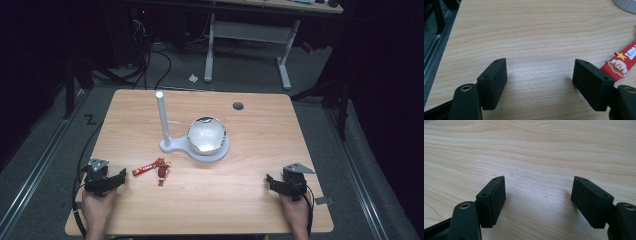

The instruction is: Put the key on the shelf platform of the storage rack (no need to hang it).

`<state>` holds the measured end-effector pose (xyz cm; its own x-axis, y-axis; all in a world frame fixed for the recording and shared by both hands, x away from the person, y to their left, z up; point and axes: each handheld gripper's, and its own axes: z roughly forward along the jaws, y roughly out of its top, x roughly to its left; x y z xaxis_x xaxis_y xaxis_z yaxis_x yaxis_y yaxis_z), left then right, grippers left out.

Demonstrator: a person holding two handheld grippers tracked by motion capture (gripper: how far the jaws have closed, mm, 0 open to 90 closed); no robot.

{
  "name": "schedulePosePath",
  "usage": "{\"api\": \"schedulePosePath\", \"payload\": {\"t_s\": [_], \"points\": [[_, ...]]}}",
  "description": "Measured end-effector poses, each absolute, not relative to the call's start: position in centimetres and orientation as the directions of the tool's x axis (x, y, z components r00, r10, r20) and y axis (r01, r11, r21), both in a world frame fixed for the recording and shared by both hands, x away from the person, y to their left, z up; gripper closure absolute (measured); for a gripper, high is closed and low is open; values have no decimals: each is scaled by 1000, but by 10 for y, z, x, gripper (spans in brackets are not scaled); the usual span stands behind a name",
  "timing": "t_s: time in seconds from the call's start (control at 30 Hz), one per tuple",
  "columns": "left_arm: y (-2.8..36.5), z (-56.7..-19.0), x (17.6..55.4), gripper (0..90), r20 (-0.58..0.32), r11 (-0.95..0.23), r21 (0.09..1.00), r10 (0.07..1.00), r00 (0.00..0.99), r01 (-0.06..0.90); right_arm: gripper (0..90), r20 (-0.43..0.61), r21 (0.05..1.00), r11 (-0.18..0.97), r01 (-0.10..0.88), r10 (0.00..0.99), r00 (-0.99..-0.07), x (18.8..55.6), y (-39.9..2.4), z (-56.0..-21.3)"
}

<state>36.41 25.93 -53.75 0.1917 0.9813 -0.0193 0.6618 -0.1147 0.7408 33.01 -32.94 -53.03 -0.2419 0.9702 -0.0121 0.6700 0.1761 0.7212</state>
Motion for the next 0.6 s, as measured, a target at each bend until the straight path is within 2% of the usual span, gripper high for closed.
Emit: {"api": "schedulePosePath", "payload": {"t_s": [0.33, 0.5, 0.6], "points": [[260, -537, 363, 268, -29, -120, 739, 977, 209, 663, 281, -13, 721, 176, 670, 970, -242, 330, -329, -530], [265, -536, 360, 268, -88, -74, 744, 974, 208, 664, 280, -13, 720, 177, 670, 970, -243, 330, -329, -530], [266, -535, 358, 260, -90, -78, 745, 972, 215, 663, 281, -13, 721, 177, 670, 970, -242, 330, -329, -530]]}}
